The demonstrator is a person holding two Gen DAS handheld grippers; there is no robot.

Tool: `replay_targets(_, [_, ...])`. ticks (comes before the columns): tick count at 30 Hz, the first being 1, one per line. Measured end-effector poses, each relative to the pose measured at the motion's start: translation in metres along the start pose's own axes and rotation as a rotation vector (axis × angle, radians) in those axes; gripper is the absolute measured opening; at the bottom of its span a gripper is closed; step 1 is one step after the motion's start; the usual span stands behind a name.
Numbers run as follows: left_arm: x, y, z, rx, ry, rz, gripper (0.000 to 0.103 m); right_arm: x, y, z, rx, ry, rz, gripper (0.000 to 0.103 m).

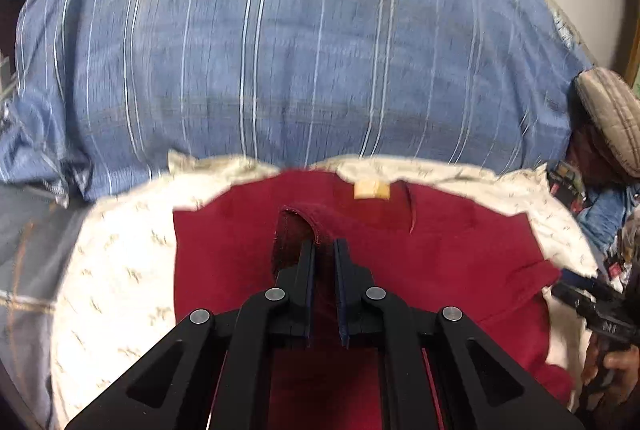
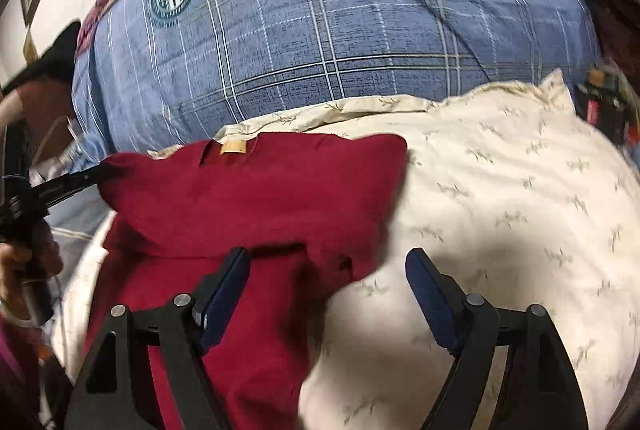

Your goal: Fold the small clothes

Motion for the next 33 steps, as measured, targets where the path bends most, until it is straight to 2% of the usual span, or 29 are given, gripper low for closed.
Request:
replay_targets(1, [-0.006,-0.001,0.002,0.006,0.006,0.011,0.008,-0.005,0.001,0.002,0.037,-0.029,0.007,0.028])
replay_targets(2, [-0.009,-0.003,0.003,0.015,0.006,0.015,0.008,-0.008,0.002,0.004,0.093,-0.100,0.005,0.017])
replay_targets(3, [-0.011,-0.004,0.005,0.029,0.005,0.015,0.008,-0.007,0.001,0.004,0.113,-0.126,-0.008,0.017])
replay_targets(5, [-0.013,-0.005,0.010,0.045,0.006,0.011,0.008,0.005,0.000,0.003,0.111,-0.101,-0.024,0.015])
replay_targets(7, [-0.015,-0.008,0.017,0.053,0.013,0.005,0.008,0.013,-0.007,-0.001,0.143,-0.107,0.018,0.011])
replay_targets(10, [-0.020,-0.016,0.025,0.071,0.018,0.023,0.008,0.011,-0.025,-0.020,0.148,-0.140,0.115,0.011])
replay_targets(12, [-0.025,-0.021,0.028,0.083,0.013,0.035,0.008,0.019,-0.021,-0.031,0.086,-0.103,0.097,0.013])
replay_targets(13, [-0.027,-0.023,0.028,0.085,0.014,0.037,0.008,0.028,-0.013,-0.033,0.050,-0.071,0.053,0.018])
replay_targets(16, [-0.029,-0.025,0.027,0.095,0.018,0.040,0.008,0.035,0.013,-0.026,-0.032,-0.022,-0.049,0.050])
replay_targets(18, [-0.028,-0.025,0.026,0.093,0.025,0.035,0.008,0.022,0.026,-0.014,-0.039,0.002,-0.035,0.050])
replay_targets(19, [-0.028,-0.025,0.026,0.092,0.028,0.031,0.008,0.013,0.031,-0.008,-0.035,0.003,-0.020,0.046])
replay_targets(21, [-0.026,-0.025,0.027,0.097,0.027,0.028,0.009,-0.011,0.030,0.003,0.001,-0.025,0.052,0.045])
replay_targets(22, [-0.026,-0.026,0.028,0.102,0.025,0.031,0.009,-0.024,0.020,0.006,0.032,-0.057,0.119,0.044])
replay_targets(25, [-0.025,-0.026,0.029,0.097,0.017,0.030,0.009,-0.034,-0.018,0.008,0.106,-0.087,0.206,0.046])
replay_targets(27, [-0.027,-0.027,0.030,0.095,0.020,0.036,0.010,-0.025,-0.032,0.001,0.062,-0.048,0.193,0.046])
replay_targets(29, [-0.029,-0.028,0.029,0.097,0.026,0.041,0.010,-0.016,-0.034,-0.003,0.024,-0.006,0.223,0.046])
replay_targets(33, [-0.028,-0.029,0.028,0.090,0.039,0.033,0.010,0.011,-0.003,-0.009,-0.003,-0.010,0.110,0.048])
Point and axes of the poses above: each gripper's, at about its wrist camera, not at the fingertips, and x roughly against the way its jaws point, z to its left, y to its top, the point moved 5 cm from there along -x, roughly the way its jaws point, and after that the axes turned 6 degrees about -y, right-handed, at the moved point
